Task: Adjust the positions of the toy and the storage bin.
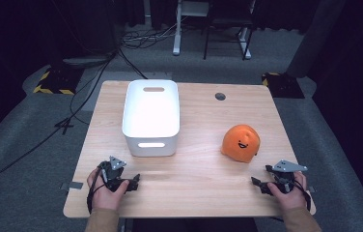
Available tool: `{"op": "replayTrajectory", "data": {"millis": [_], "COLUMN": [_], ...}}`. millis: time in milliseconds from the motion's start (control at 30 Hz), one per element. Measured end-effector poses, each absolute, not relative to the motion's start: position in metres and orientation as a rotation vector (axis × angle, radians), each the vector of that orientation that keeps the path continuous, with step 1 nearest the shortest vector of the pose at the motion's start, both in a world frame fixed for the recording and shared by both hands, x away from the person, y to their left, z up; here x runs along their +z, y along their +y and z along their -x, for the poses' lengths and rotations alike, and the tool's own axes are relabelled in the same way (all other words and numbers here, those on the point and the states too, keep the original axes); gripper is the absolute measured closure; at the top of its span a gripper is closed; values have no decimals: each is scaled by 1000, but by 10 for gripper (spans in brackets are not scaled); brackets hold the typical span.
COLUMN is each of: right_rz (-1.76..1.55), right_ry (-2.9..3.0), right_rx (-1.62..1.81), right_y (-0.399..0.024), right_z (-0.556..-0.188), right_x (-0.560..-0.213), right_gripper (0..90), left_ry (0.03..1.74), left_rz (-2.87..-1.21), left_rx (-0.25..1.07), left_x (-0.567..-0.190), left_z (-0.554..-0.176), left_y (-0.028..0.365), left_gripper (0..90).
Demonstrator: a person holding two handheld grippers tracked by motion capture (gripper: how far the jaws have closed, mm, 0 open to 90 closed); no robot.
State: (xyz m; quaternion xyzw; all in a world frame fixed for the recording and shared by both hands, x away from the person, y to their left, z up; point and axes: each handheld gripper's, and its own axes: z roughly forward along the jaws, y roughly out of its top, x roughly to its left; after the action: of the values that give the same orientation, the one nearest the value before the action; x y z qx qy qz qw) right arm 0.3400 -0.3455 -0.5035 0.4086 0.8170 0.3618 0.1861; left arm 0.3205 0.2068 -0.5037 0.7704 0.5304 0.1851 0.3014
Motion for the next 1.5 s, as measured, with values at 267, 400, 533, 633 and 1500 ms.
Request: {"op": "replayTrajectory", "data": {"millis": [267,400,533,633,1500], "right_rz": [-1151,-1139,-1124,-1123,-1108], "right_ry": [2302,2309,2318,2319,2336], "right_rx": [1019,1024,1027,1027,1035], "right_y": [-346,-347,-347,-347,-348], "right_z": [-340,-341,-342,-342,-343], "right_x": [-503,-503,-504,-504,-503], "right_gripper": [172,172,172,172,172], "left_ry": [1401,1382,1358,1349,1224], "left_rz": [-2028,-2006,-2010,-2009,-1761], "left_rx": [455,437,428,427,500], "left_x": [-498,-490,-476,-468,-390], "left_z": [-319,-317,-314,-313,-341], "left_y": [210,211,213,213,225], "left_gripper": [160,161,175,192,202]}}
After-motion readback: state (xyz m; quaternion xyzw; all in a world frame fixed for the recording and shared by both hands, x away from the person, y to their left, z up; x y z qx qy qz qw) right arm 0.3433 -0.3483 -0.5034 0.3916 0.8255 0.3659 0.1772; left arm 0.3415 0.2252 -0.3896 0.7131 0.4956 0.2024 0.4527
